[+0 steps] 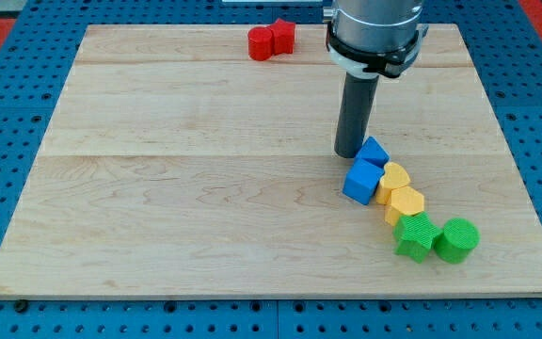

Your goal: Separate red blocks

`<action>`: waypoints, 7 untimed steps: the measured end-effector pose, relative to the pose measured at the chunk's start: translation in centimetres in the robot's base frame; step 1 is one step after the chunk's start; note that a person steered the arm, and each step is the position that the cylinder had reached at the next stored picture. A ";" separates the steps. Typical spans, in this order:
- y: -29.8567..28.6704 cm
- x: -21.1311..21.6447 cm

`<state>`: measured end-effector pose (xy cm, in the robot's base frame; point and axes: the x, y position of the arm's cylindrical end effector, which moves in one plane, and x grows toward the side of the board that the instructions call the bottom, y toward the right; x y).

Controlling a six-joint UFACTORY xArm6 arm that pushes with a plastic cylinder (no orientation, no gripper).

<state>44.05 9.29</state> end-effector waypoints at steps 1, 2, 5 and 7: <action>0.3 -0.1; -1.4 -1.7; -21.4 -19.3; -18.0 -24.9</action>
<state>19.15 -8.74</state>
